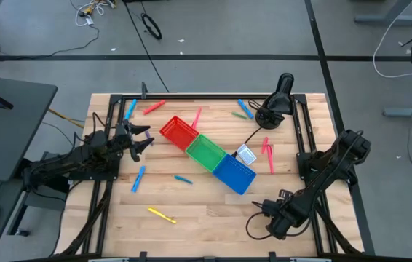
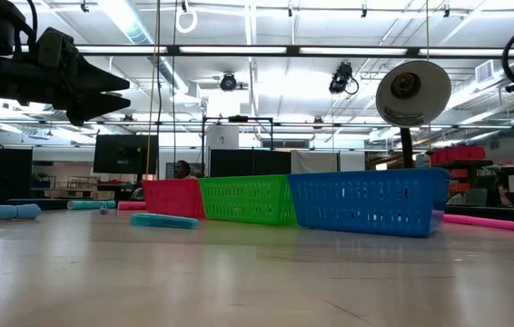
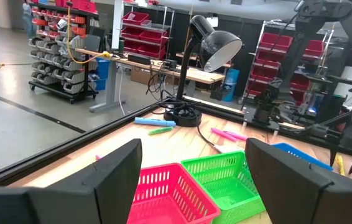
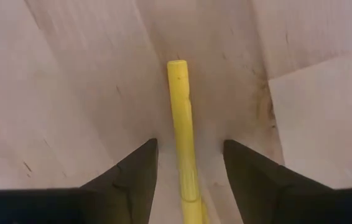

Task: Pick & Place Markers
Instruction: Put the right yellow marker pen into the red bin

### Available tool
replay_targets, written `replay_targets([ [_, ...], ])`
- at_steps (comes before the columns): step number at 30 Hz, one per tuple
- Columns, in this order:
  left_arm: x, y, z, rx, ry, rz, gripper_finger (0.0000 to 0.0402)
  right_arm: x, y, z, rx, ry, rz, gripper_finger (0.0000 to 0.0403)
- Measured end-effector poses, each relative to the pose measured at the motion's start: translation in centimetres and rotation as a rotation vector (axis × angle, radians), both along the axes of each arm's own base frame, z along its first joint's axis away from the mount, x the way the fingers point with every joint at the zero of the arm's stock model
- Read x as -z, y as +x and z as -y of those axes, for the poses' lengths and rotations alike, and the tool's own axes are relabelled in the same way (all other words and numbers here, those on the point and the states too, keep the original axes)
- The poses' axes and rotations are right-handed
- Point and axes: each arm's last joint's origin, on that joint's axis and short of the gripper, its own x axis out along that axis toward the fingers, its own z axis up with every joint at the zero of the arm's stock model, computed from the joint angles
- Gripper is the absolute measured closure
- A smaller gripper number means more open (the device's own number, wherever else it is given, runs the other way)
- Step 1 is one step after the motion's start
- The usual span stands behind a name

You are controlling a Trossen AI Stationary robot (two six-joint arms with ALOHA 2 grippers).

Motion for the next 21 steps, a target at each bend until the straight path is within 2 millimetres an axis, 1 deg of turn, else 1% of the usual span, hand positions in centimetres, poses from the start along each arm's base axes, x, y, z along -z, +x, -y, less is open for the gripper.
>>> replay_targets([
  [6,0.0,0.0,0.0,0.0,0.0,0.0,0.011,0.57,-0.25,0.39,0.01,-0.011,0.001,0.0245],
  [15,0.01,0.0,0.0,0.0,0.0,0.0,0.011,0.65,-0.3,0.59,-0.008,-0.053,0.023,0.0318],
  [21,0.0,0.0,0.0,0.0,0.0,0.0,0.011,0.67,-0.33,0.64,0.034,-0.055,0.015,0.0364],
])
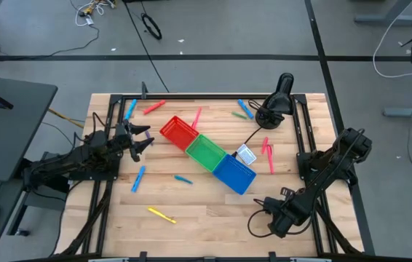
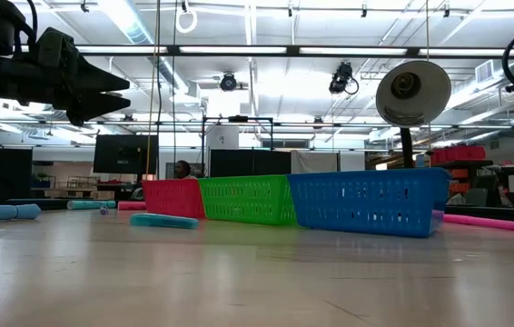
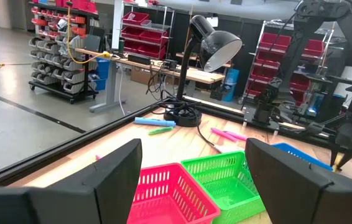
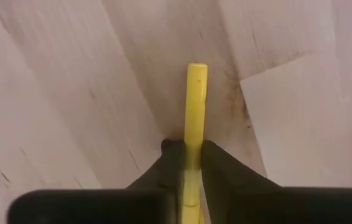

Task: Pick & Place Markers
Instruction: Put the right yellow marker pen into the red bin

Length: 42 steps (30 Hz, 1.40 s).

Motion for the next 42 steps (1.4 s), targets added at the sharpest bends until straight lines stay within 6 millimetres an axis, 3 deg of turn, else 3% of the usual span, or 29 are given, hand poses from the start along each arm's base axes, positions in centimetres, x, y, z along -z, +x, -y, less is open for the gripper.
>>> replay_targets([
  [5,0.0,0.0,0.0,-0.001,0.0,0.0,0.011,0.0,0.0,0.0,0.023,0.017,-0.014,0.0391],
  [13,0.0,0.0,0.0,-0.001,0.0,0.0,0.011,-1.2,0.0,0.1,0.026,0.047,-0.008,0.0395],
  [28,0.0,0.0,0.0,0.0,0.0,0.0,0.011,-7.7,0.4,0.4,0.019,0.066,0.261,0.0397],
  [42,0.0,0.0,0.0,0.0,0.0,0.001,0.011,-13.2,-1.0,1.9,-0.006,0.016,0.597,0.0397],
])
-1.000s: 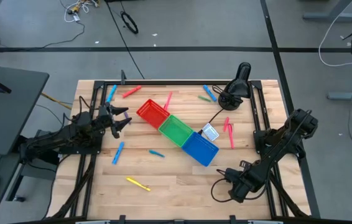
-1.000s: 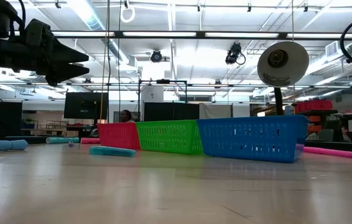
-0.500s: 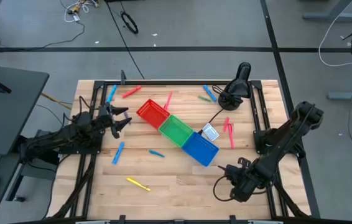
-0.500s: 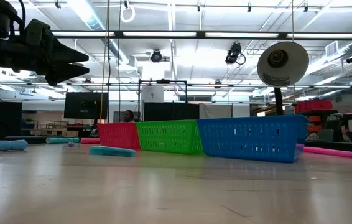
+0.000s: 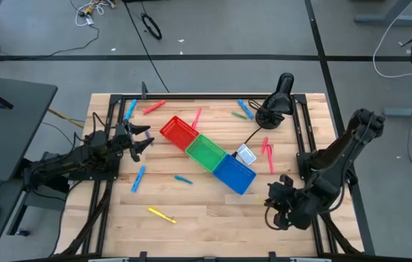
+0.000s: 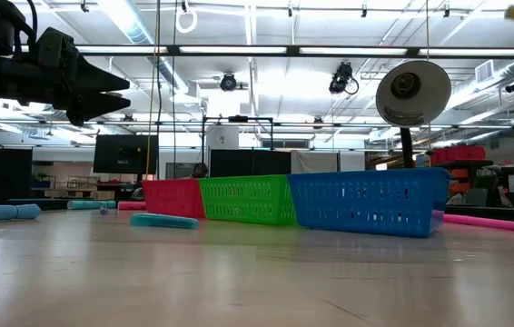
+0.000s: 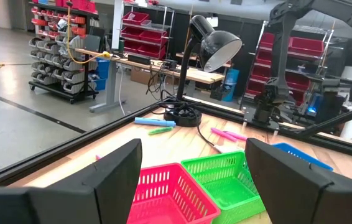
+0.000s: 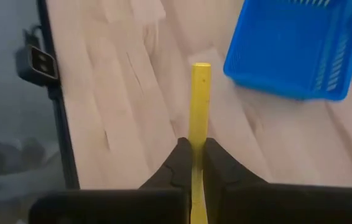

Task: Pick & Place Markers
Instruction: Put the right yellow marker pen into the red bin

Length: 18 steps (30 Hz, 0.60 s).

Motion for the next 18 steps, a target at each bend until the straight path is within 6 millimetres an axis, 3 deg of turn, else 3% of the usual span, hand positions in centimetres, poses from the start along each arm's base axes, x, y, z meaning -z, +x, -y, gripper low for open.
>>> replay_targets([
  [7,0.0,0.0,0.0,0.0,0.0,0.0,0.011,-2.0,-0.6,0.8,-0.005,-0.071,0.156,0.0397],
  [18,0.0,0.0,0.0,0.0,0.0,0.0,0.011,-7.0,-0.1,1.0,-0.024,-0.248,0.385,0.0397],
])
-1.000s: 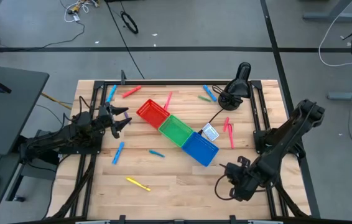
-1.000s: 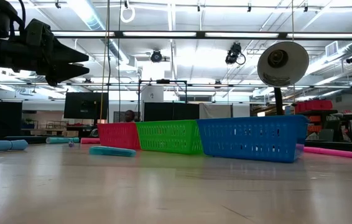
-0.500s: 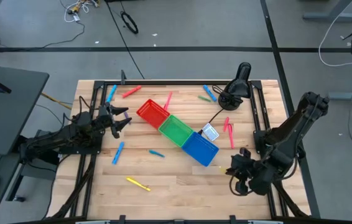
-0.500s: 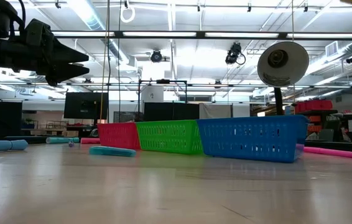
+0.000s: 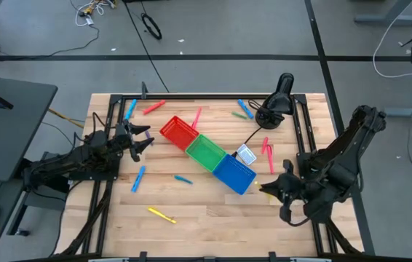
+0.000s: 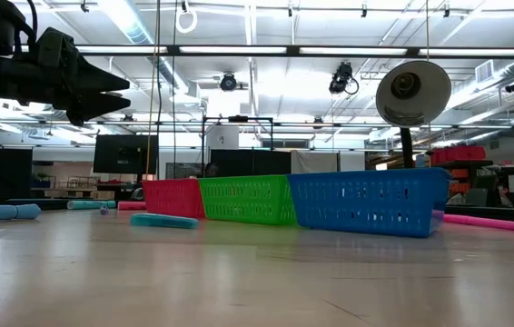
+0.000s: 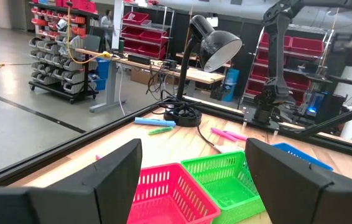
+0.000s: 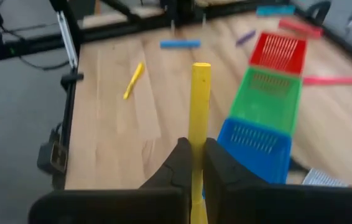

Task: Pick & Place Markers
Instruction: Put the right yellow marker pen into the red bin

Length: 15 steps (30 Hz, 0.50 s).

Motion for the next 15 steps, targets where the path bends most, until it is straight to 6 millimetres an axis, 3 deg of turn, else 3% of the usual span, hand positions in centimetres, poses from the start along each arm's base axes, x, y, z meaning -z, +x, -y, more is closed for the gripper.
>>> replay_targets([
  [15,0.0,0.0,0.0,0.0,0.0,0.0,0.011,-3.5,1.5,-0.7,-0.033,-0.133,0.247,0.0397],
])
